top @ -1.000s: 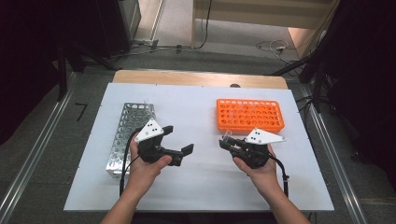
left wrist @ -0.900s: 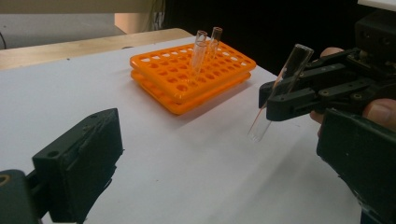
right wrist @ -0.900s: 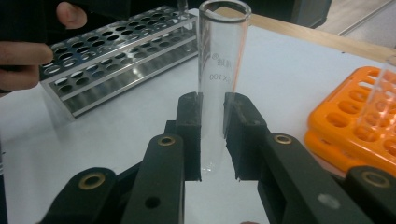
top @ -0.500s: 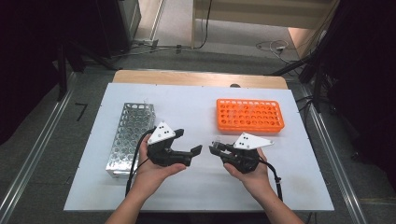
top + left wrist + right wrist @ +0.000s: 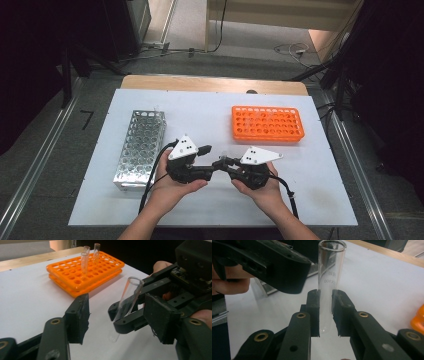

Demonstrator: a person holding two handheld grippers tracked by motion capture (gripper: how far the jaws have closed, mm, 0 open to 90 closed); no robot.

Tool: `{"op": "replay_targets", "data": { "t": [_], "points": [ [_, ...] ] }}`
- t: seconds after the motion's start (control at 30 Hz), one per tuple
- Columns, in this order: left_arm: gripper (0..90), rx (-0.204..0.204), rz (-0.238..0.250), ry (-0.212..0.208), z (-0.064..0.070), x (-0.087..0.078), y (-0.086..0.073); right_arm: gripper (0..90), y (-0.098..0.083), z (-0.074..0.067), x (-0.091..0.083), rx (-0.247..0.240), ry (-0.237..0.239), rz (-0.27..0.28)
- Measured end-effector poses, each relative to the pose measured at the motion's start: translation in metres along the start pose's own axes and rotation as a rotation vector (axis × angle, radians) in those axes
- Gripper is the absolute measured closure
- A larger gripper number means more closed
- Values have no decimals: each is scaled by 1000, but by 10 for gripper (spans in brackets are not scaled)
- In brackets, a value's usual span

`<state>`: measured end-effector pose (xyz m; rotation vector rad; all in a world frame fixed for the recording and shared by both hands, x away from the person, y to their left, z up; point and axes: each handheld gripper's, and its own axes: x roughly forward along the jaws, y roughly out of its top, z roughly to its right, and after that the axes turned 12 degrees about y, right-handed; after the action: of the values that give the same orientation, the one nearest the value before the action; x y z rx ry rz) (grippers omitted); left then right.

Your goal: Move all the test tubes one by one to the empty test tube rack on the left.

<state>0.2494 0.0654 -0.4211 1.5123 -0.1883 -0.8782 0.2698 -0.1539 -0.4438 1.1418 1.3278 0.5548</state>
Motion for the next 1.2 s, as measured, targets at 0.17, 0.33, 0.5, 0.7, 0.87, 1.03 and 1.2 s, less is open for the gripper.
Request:
{"op": "replay_targets", "data": {
  "t": [0.17,0.33,0.5,0.7,0.87,1.03,1.2],
  "points": [
    [503,13,11,-16,4,0,1,742,1,-4,3,-14,10,-7],
    [596,27,16,-24,7,1,0,742,1,-7,6,-23,21,-15],
    [692,36,26,-31,7,0,1,742,1,-10,8,-31,23,-21],
    [721,41,27,-26,7,0,1,742,1,-11,8,-28,27,-24],
    [738,48,32,-10,7,-1,1,742,1,-10,8,-25,30,-21],
    [746,53,33,-6,7,-1,1,741,2,-10,7,-19,33,-19],
    [750,51,35,-10,6,-1,2,726,2,-9,7,-15,47,-21]
  ]
}}
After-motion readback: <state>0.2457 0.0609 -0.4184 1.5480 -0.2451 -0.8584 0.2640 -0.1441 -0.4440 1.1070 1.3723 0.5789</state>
